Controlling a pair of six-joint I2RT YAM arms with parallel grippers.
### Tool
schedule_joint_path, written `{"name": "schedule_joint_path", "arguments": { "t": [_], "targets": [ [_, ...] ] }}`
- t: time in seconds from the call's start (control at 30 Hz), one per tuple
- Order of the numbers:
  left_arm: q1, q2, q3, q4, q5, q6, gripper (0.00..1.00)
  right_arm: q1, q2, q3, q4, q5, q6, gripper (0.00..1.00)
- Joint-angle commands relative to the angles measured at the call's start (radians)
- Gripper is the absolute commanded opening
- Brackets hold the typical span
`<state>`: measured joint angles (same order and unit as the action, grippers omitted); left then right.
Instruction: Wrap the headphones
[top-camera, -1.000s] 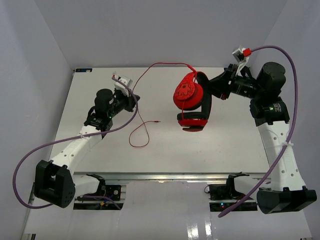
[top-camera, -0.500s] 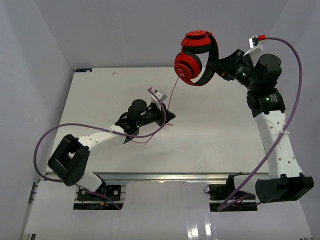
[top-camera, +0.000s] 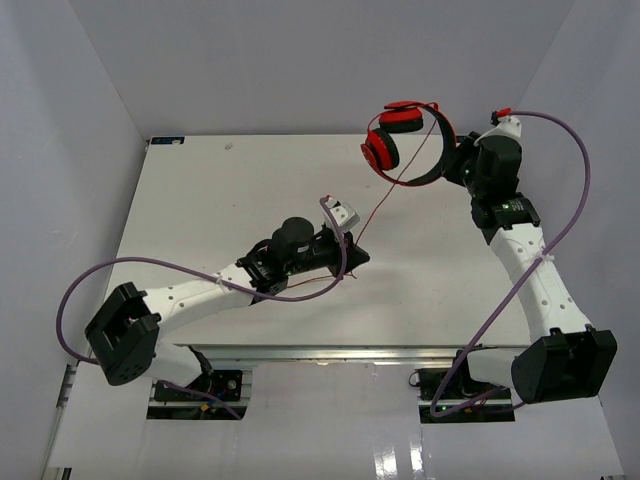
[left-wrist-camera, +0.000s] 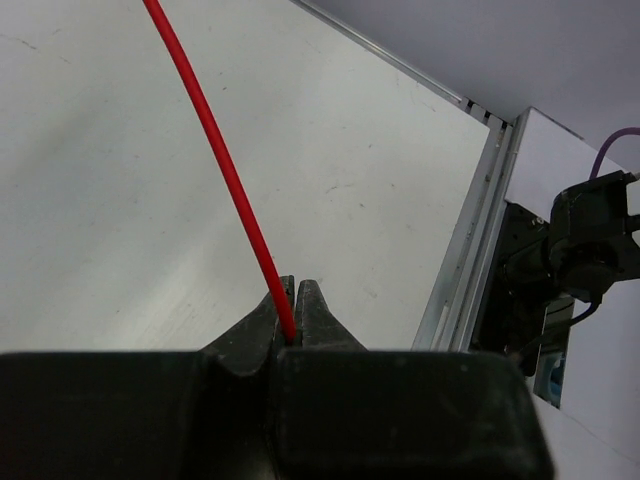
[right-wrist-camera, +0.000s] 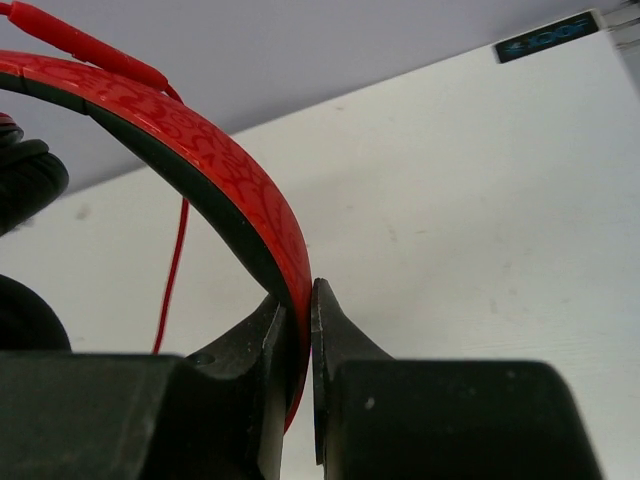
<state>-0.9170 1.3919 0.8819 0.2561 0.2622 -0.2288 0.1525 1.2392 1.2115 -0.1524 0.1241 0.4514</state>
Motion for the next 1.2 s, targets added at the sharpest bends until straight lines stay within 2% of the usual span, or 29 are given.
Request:
{"name": "schedule_joint_path", "arguments": {
  "t": [0.0, 0.17, 0.4, 0.5, 0.63, 0.77, 0.93, 1.17],
  "targets": [
    [-0.007, -0.1, 0.031, -0.147, -0.054, 0.046, 0.0, 0.021, -0.038, -0.065, 0.229, 0.161, -0.22, 0.08],
    [-0.007, -0.107, 0.091, -0.23, -0.013, 0.069, 0.0, 0.05, -0.03, -0.147, 0.307, 0.213, -0.419, 0.08],
    [-0.009, -0.011, 0.336, -0.462, -0.054, 0.212, 0.0, 0.199, -0.056, -0.273, 0.318, 0.224, -0.694, 0.08],
    [-0.008, 0.037, 0.438, -0.544, -0.123, 0.315, 0.0, 0.226, -0.072, -0.305, 0.26, 0.117, -0.835, 0.08],
    [-0.005, 0.071, 0.548, -0.626, -0.307, 0.426, 0.0, 0.226, -0.119, -0.32, 0.156, -0.095, -0.986, 0.08],
    [0.004, 0.079, 0.561, -0.642, -0.417, 0.513, 0.0, 0.225, -0.164, -0.321, 0.059, -0.199, -1.044, 0.08],
    [0.023, 0.064, 0.492, -0.597, -0.518, 0.571, 0.02, 0.223, -0.196, -0.301, -0.054, -0.379, -1.064, 0.08],
    [0.058, -0.008, 0.384, -0.472, -0.519, 0.585, 0.13, 0.203, -0.205, -0.264, -0.163, -0.56, -0.996, 0.08]
  ]
}}
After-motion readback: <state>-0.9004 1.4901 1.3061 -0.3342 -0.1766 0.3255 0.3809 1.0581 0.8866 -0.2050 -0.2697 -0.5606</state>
